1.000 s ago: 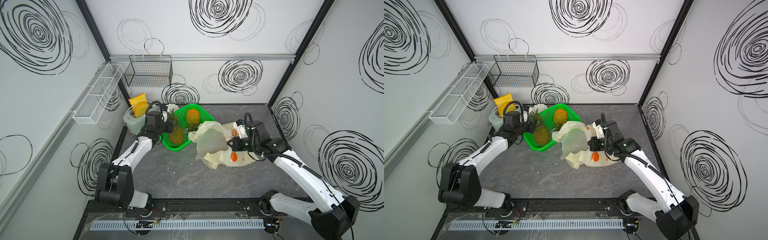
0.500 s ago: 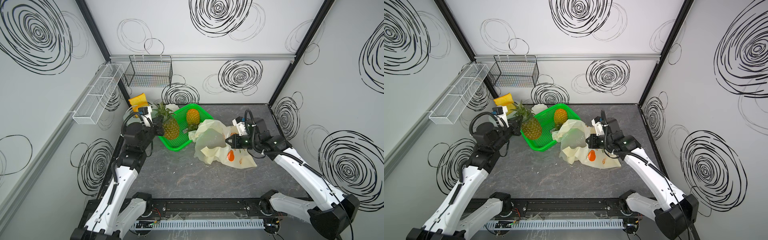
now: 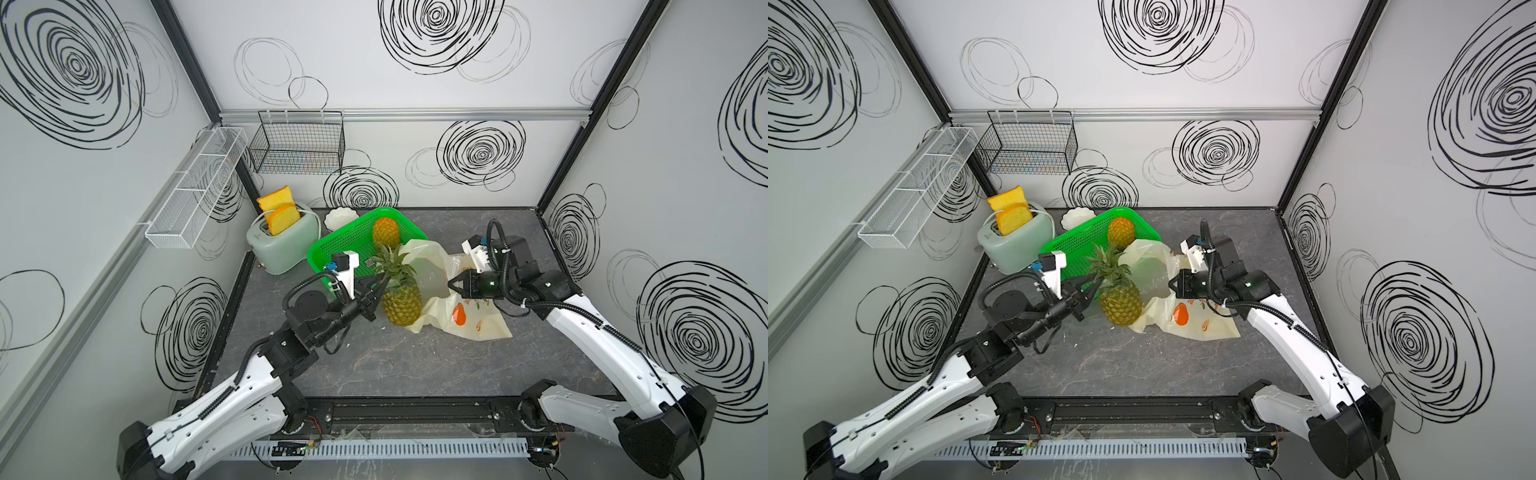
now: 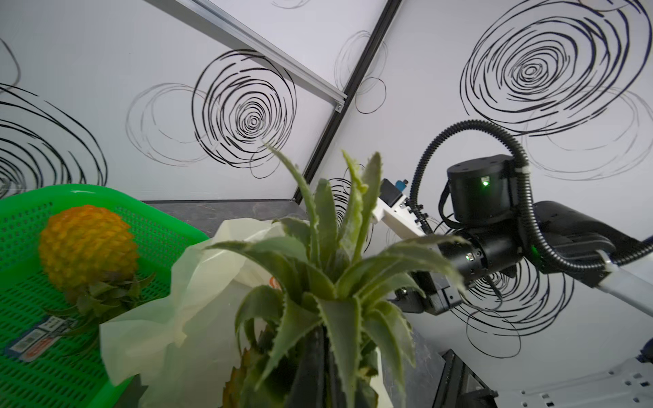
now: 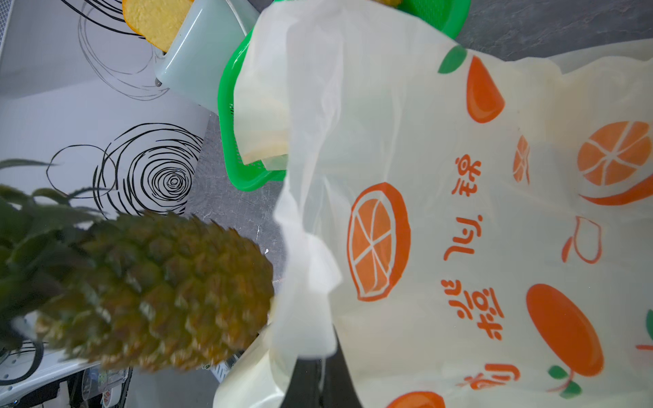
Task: Place the pineapple into a plastic bag & tie a knot
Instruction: Place the pineapple in the plastic bag.
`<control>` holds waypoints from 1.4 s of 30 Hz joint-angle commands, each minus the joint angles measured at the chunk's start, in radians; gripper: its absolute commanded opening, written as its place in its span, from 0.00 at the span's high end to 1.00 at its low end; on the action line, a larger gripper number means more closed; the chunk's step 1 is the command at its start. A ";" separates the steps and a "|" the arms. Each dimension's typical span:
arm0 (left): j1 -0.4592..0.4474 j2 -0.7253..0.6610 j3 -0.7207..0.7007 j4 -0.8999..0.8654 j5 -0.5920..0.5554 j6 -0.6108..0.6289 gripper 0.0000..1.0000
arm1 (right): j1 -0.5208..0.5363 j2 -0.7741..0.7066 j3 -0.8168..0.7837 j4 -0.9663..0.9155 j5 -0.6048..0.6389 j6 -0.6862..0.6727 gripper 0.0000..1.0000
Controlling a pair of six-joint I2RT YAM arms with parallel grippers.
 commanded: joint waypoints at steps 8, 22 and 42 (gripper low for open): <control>0.002 0.154 0.037 0.490 -0.134 0.030 1.00 | -0.002 -0.061 -0.071 0.027 -0.051 0.016 1.00; -0.027 0.271 -0.003 0.683 -0.085 -0.106 1.00 | -0.013 -0.061 -0.096 0.138 -0.200 0.104 1.00; -0.097 0.603 -0.181 1.095 -0.259 -0.430 1.00 | -0.064 -0.120 -0.230 0.325 -0.277 0.261 1.00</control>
